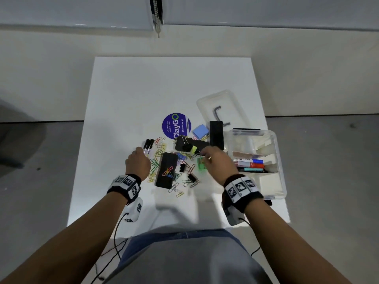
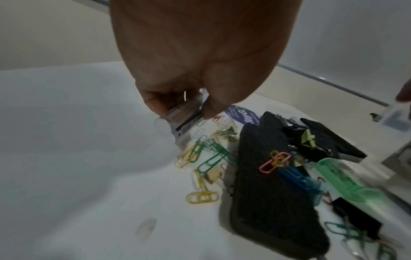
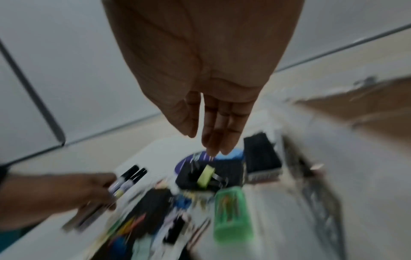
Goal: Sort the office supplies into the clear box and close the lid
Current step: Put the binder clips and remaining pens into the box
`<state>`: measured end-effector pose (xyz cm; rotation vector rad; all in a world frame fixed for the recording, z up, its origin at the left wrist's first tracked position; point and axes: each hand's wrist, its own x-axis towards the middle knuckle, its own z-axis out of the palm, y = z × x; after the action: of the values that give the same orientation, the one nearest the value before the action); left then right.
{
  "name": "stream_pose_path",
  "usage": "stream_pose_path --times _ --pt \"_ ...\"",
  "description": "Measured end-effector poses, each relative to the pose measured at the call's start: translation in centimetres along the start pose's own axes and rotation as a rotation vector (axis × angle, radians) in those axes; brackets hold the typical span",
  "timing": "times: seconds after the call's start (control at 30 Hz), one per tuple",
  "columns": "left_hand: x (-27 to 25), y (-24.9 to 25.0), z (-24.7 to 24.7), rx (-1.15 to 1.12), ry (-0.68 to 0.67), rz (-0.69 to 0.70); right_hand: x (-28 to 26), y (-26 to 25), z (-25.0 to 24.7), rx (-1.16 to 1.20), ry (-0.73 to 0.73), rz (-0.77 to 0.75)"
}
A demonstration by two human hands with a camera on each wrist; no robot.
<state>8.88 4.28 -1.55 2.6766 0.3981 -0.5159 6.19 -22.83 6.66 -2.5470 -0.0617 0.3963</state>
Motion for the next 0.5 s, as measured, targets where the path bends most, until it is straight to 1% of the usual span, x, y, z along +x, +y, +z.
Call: stream_pose_path --times 0.07,0.13,0.17,0.23,0.3,0.37,0.43,0.5 --pt "-0.9 1.5 -0.5 -0.108 0.053 0.044 -0.4 1.5 -2.8 0.070 0.176 0.010" --pt "-2.0 3.8 -0.8 -0.239 0.051 0.113 -0.7 3.7 -4.9 0.094 0.311 0.059" --pt "-2.6 5.1 -1.0 -0.273 0.037 0.170 -0.8 5.0 -5.6 0.074 0.359 0.100" --pt "-3.6 8.2 -0.9 -0.284 -0.022 0.333 -1.1 7.7 -6.7 -0.028 0.425 0.223" --pt "-4.4 11.5 -0.9 -0.286 -0.103 0.450 -1.6 10.0 -7.3 -0.109 0.416 0.379" --pt "-5.4 15.1 -1.0 -0.279 -0.162 0.539 -2.5 11.6 -7.8 -0.075 0.346 0.506" --pt "-6.6 18.7 -1.0 -0.219 -0.190 0.686 -3.3 12.5 -7.9 0.052 0.272 0.546" --pt "-7.5 21.9 -0.6 -0.070 -0.221 0.851 -3.8 12.9 -7.5 0.121 0.235 0.515"
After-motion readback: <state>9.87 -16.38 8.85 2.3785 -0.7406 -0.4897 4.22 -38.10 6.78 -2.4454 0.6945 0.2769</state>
